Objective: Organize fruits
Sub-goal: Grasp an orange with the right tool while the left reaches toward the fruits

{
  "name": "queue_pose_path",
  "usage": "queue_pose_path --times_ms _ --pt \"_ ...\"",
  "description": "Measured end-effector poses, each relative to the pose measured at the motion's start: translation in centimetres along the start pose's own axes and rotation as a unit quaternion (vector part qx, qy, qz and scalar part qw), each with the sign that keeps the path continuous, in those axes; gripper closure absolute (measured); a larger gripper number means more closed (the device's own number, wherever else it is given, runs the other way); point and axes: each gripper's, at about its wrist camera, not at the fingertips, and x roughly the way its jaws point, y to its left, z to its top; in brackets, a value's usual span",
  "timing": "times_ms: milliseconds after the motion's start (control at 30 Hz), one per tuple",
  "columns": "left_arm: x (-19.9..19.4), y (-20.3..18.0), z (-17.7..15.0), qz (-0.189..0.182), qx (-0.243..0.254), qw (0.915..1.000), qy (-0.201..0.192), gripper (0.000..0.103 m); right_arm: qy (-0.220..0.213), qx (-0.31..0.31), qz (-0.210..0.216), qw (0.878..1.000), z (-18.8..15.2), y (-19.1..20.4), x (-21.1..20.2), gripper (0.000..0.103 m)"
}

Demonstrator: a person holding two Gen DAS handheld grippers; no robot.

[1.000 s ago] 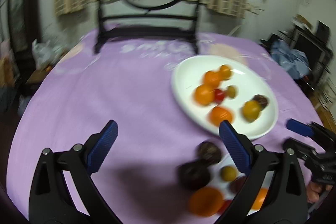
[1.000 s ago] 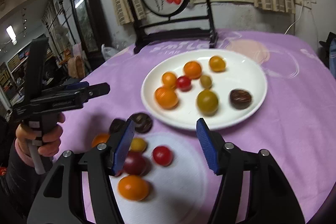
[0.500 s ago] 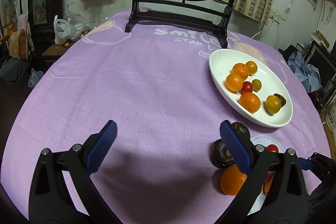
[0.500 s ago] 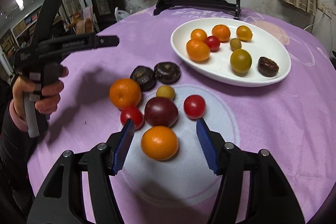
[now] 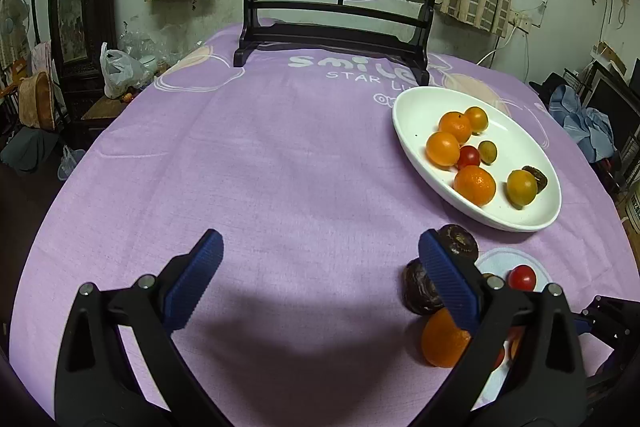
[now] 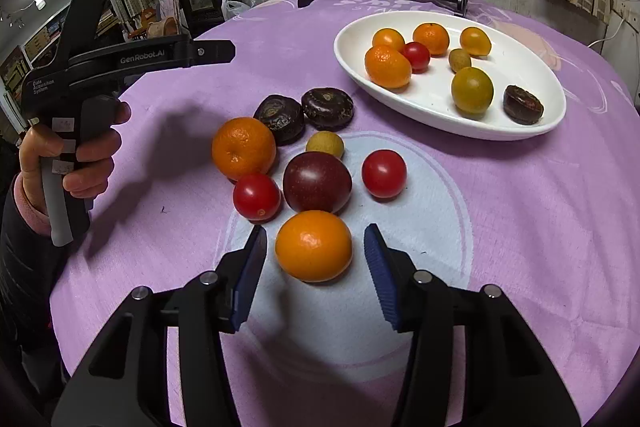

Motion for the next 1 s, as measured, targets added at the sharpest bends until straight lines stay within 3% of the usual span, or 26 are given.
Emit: queue_pose_path --times_ms 233,367,667,733,800,867,1000 --pt "0.0 -0.1 -0.1 0.001 0.002 1.0000 0.001 0.003 0.003 -0.005 -0.003 1.000 -0.1 0.2 0.1 0.051" --pt "0.1 -0.1 -0.1 0.002 0.003 1.0000 0.001 0.003 0.006 -0.009 -0.004 1.000 -0.2 0.3 0.2 0.059" --pt "0.2 -0.1 -0.2 0.002 0.004 1.0000 0.003 0.003 0.005 -0.011 -0.004 1.000 -0.3 0.3 0.1 0.062" --pt "0.2 0.0 -0.4 -0.002 0.006 1.0000 0.006 0.003 0.001 0.000 0.015 1.000 -0.2 -0.1 -0.2 0.062" --pt "0.3 -0.1 -0.6 -0.035 0.016 0.9991 0.019 0.003 -0.018 0.036 0.056 0.998 0.2 -1.3 -1.1 0.062" --pt "0.1 -0.5 -0.9 -0.109 0.033 0.9925 0.044 0.003 -0.042 0.072 0.079 0.993 0.4 -2.8 -2.2 0.062" --pt "-0.6 -2.2 -2.6 -0.156 0.086 0.9824 0.057 0.007 -0.064 0.101 0.064 0.991 0.5 -4.0 -3.0 0.062"
